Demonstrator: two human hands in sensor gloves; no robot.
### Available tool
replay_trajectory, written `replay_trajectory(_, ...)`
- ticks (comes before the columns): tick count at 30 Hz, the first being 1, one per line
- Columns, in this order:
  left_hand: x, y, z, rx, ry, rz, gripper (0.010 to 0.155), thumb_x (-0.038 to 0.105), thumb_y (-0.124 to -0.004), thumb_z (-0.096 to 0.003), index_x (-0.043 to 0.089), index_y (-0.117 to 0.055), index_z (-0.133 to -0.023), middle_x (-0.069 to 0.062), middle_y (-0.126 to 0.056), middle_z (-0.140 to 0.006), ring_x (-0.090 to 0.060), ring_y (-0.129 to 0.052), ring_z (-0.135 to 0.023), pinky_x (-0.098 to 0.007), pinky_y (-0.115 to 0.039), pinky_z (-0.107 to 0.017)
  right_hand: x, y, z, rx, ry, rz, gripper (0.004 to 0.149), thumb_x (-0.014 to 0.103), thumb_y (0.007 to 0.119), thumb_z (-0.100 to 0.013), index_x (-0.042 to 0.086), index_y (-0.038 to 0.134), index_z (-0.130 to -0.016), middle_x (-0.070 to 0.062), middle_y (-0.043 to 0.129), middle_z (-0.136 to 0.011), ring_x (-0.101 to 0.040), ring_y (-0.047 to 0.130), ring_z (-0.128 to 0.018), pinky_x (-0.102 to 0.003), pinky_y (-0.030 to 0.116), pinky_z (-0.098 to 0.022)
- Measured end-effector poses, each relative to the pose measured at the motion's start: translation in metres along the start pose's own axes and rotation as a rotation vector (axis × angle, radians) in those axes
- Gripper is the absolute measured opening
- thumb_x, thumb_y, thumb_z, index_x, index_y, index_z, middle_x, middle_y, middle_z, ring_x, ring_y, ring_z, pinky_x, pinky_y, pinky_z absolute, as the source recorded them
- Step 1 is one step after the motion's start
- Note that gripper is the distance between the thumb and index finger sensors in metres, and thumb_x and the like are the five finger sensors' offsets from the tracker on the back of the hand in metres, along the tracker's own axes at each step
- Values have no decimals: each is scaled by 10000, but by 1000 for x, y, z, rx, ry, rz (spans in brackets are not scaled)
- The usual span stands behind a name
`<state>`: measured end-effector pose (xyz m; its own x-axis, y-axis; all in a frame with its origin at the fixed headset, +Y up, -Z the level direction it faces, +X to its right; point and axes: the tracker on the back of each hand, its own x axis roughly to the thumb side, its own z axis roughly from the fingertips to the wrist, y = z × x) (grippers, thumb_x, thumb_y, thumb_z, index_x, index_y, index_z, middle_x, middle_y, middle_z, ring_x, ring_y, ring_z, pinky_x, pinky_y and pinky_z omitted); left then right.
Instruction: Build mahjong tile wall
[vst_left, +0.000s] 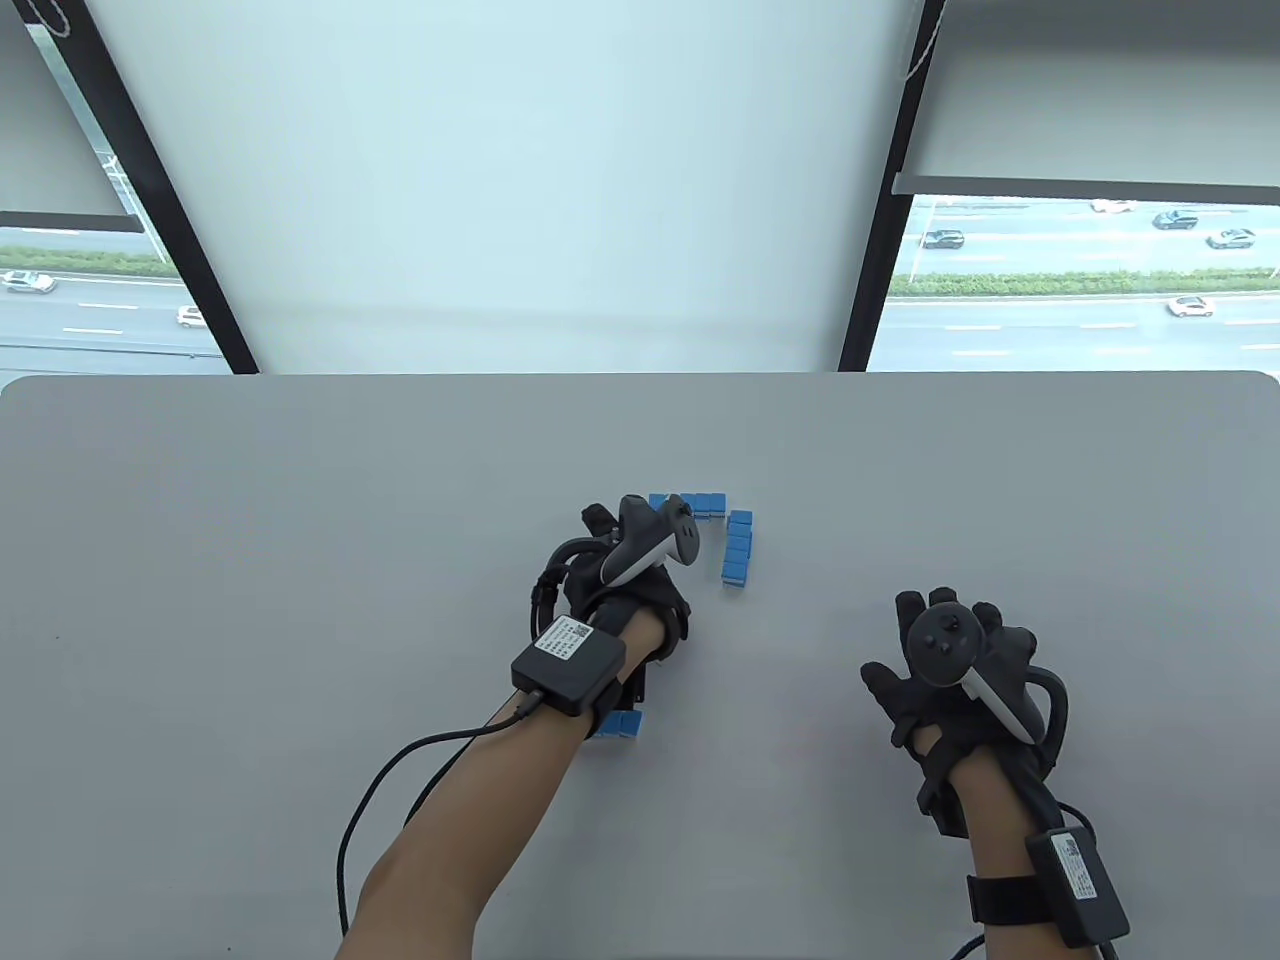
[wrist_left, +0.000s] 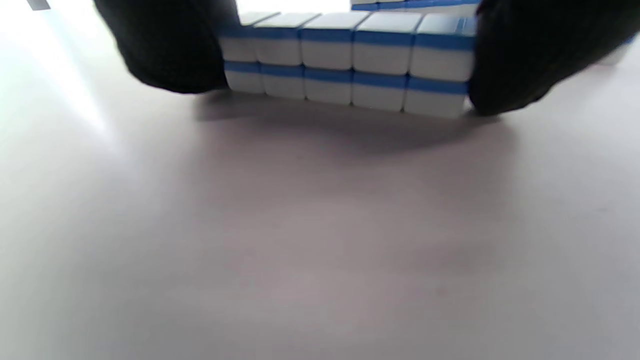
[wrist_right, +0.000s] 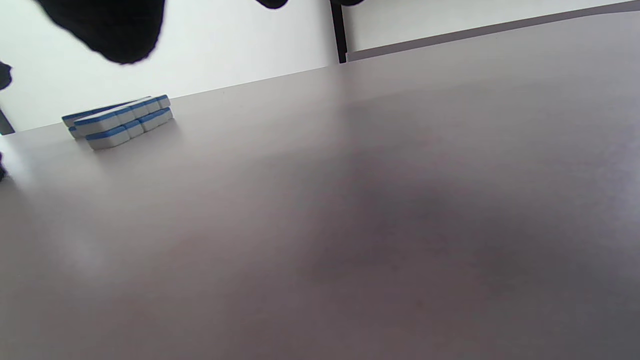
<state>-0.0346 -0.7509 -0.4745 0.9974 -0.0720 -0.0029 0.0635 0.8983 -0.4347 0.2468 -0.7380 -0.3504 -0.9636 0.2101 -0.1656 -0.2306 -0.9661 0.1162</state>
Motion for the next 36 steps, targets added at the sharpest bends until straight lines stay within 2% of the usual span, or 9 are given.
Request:
replay_trajectory(4,23,1,3,-20,35,3,1212,689,-803,-412,136,119,-971,-291,-22,-1054,-537,-711,-870,-569,-788,-562,1,1,0,-1,-10,0,831,648,691,-384,339,299,-1048,-8,220,-1139,-478,196,-1014,-668,127,-657)
replay_trajectory(14,44,5,-2,-52,154,43,1192,690,-787,-425,118,98,-983,-299,-55,-1060,-554,-719,-857,-568,-797,-542,2,1,-1,1,-14,-12,834,649,692,-384,336,298,-1049,-9,219,-1139,-480,197,-1013,-669,128,-657)
replay_trajectory(36,48,8,1,-66,182,55,1163,689,-785,-426,110,36,-1014,-295,-102,-1073,-558,-719,-857,-569,-799,-537,3,1,-1,1,-15,-6,821,641,695,-396,331,304,-1050,-12,223,-1138,-483,203,-1012,-670,132,-654)
